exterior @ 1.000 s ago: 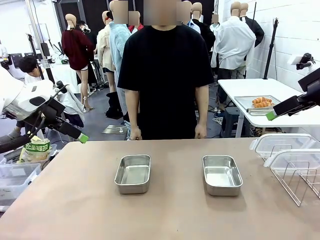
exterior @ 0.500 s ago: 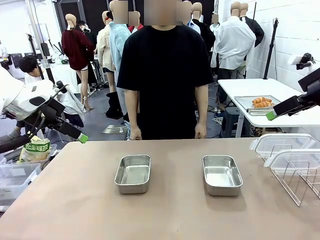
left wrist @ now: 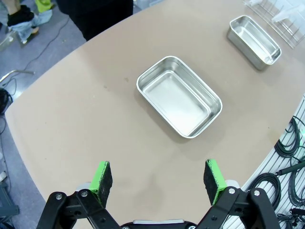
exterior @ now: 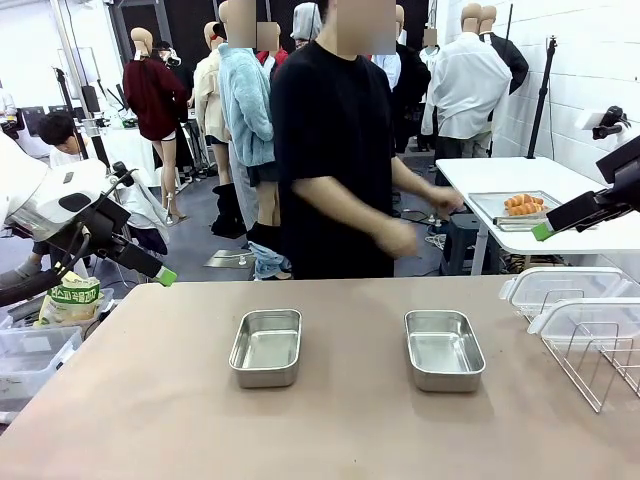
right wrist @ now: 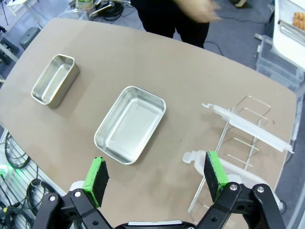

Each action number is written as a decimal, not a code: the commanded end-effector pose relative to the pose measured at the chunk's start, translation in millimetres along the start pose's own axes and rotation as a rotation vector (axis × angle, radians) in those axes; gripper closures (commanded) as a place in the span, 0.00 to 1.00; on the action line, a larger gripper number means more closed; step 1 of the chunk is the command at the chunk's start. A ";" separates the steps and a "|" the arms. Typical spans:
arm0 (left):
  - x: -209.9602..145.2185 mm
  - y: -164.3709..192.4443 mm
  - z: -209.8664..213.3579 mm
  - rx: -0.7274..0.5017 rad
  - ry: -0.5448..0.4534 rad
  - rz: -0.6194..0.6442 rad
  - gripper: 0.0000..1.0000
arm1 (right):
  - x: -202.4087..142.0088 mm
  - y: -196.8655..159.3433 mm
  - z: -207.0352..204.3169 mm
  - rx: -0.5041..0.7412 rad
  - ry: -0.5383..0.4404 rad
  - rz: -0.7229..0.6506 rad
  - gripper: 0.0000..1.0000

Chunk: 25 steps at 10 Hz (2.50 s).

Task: Place the bread in airtight containers.
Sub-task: Lift both Airtight Container.

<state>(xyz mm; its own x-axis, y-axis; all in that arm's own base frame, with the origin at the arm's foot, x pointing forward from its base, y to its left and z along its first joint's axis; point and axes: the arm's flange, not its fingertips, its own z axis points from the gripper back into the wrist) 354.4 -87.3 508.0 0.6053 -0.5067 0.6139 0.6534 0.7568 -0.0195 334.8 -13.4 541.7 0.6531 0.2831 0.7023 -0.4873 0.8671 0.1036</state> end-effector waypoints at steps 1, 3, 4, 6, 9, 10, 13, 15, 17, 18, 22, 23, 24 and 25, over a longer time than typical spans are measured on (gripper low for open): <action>-0.7 2.4 0.4 -0.011 -0.009 -0.004 0.00 | -0.1 -0.5 -0.3 0.009 -0.003 -0.002 0.00; -0.7 2.4 0.4 -0.011 -0.009 -0.004 0.00 | -0.1 -0.5 -0.3 0.009 -0.003 -0.002 0.00; -0.7 2.4 0.4 -0.011 -0.009 -0.004 0.00 | -0.1 -0.5 -0.3 0.009 -0.003 -0.002 0.00; -0.7 2.4 0.4 -0.011 -0.009 -0.004 0.00 | -0.1 -0.5 -0.3 0.009 -0.003 -0.002 0.00; -0.7 2.4 0.4 -0.011 -0.009 -0.004 0.00 | -0.1 -0.5 -0.3 0.009 -0.003 -0.002 0.00; -0.7 2.4 0.4 -0.011 -0.009 -0.004 0.00 | -0.1 -0.5 -0.3 0.009 -0.003 -0.002 0.00; -0.7 2.4 0.4 -0.011 -0.009 -0.004 0.00 | -0.1 -0.5 -0.3 0.009 -0.003 -0.002 0.00; -0.7 2.4 0.4 -0.011 -0.009 -0.004 0.00 | -0.1 -0.5 -0.3 0.009 -0.003 -0.002 0.00; -0.7 2.4 0.4 -0.011 -0.009 -0.004 0.00 | -0.1 -0.5 -0.3 0.009 -0.003 -0.002 0.00; -0.7 2.4 0.4 -0.011 -0.009 -0.004 0.00 | -0.1 -0.5 -0.3 0.009 -0.003 -0.002 0.00; -0.7 2.4 0.4 -0.011 -0.009 -0.004 0.00 | -0.1 -0.5 -0.3 0.009 -0.003 -0.002 0.00; -0.7 2.4 0.4 -0.011 -0.009 -0.004 0.00 | -0.1 -0.5 -0.3 0.009 -0.003 -0.002 0.00; -0.7 2.4 0.4 -0.011 -0.009 -0.004 0.00 | -0.1 -0.5 -0.3 0.009 -0.003 -0.002 0.00; -0.7 2.4 0.4 -0.011 -0.009 -0.004 0.00 | -0.1 -0.5 -0.3 0.009 -0.003 -0.002 0.00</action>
<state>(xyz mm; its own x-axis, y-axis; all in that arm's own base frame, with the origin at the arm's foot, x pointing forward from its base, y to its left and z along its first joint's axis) 354.4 -87.1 508.0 0.6056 -0.5064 0.6139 0.6527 0.7573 -0.0192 334.8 -13.4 541.7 0.6531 0.2832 0.7023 -0.4873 0.8671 0.1035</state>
